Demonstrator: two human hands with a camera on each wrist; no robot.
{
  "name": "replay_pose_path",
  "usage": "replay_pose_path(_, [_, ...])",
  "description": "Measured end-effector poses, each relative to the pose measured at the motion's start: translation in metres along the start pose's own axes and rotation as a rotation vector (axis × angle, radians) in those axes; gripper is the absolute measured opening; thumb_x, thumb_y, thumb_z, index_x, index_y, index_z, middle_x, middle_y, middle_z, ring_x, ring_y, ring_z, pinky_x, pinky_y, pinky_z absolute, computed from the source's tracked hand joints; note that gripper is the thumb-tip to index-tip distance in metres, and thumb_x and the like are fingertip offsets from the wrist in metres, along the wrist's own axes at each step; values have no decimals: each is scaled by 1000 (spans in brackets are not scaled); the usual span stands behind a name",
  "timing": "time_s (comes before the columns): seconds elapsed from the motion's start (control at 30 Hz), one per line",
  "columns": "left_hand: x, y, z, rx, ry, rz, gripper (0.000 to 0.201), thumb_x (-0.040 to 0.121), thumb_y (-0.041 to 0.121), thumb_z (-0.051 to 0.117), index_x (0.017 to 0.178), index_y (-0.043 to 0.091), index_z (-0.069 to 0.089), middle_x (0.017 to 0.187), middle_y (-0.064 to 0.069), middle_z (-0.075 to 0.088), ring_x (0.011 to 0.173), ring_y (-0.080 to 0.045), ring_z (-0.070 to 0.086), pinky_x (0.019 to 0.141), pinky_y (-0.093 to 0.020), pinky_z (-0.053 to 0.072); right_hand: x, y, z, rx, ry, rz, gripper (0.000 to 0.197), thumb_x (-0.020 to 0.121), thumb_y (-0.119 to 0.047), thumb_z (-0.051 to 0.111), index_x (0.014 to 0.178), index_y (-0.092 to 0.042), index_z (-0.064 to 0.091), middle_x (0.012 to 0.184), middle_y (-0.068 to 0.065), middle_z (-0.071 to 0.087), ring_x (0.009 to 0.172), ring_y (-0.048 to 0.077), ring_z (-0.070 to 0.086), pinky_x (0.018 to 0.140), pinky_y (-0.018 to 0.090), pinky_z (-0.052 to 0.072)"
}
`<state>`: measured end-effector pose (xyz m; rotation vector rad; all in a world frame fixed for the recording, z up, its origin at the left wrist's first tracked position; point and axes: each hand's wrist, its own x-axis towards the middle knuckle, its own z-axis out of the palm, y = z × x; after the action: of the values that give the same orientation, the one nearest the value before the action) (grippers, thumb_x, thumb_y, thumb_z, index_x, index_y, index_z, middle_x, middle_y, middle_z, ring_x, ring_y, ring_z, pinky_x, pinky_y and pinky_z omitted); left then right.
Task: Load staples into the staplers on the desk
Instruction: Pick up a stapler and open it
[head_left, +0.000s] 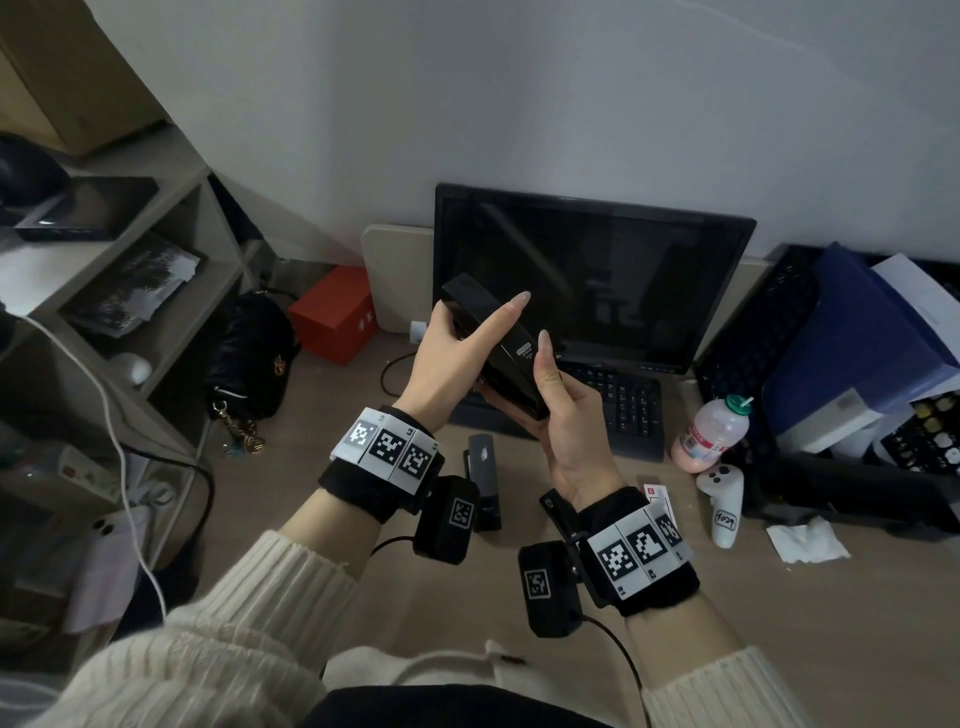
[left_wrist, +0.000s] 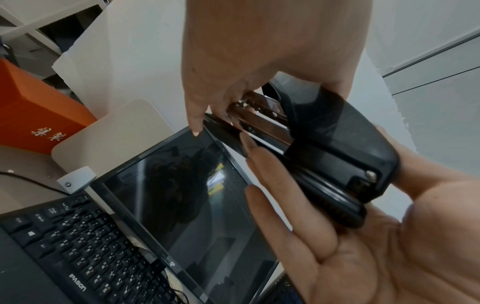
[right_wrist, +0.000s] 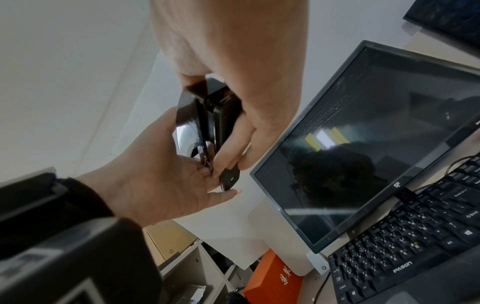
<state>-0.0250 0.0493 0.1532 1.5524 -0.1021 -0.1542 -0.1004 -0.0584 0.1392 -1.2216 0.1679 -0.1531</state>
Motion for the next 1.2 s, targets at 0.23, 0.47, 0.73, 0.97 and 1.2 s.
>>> replay_pose_path(0.23, [2, -2, -1, -2, -9, -23, 67, 71, 60, 76, 121, 21, 55, 111, 3, 67, 101, -12, 68, 86, -32, 57, -1, 0, 1, -26, 1, 15, 51, 84, -51, 55, 101, -6, 73, 107, 12, 73, 107, 24, 67, 100, 45, 49])
replay_pose_path(0.47, [1, 1, 0, 3, 6, -19, 69, 67, 63, 77, 120, 23, 56, 111, 5, 67, 101, -11, 68, 90, -36, 57, -1, 1, 1, -24, 4, 15, 53, 80, -55, 55, 98, -9, 73, 106, 11, 73, 106, 22, 68, 100, 44, 49])
replay_pose_path(0.73, [1, 1, 0, 20, 19, -12, 75, 63, 67, 78, 119, 23, 56, 109, 4, 68, 101, -11, 68, 90, -38, 57, 1, 2, -1, -22, 1, 36, 67, 71, -62, 60, 111, -10, 70, 110, 10, 72, 109, 23, 66, 103, 46, 46])
replay_pose_path(0.97, [-4, 4, 0, 18, 16, -13, 69, 68, 64, 77, 118, 21, 57, 108, 4, 69, 98, -9, 69, 88, -33, 58, 0, -3, -3, -40, -25, 37, 52, 75, -60, 56, 95, -16, 76, 106, 9, 73, 106, 22, 68, 101, 45, 48])
replay_pose_path(1.2, [-5, 4, 2, 1, 2, -65, 66, 71, 62, 76, 119, 22, 55, 110, 3, 68, 98, -11, 69, 83, -31, 58, 0, -3, -3, -86, -10, 47, 55, 79, -61, 53, 94, -13, 75, 104, 9, 74, 103, 20, 69, 100, 44, 49])
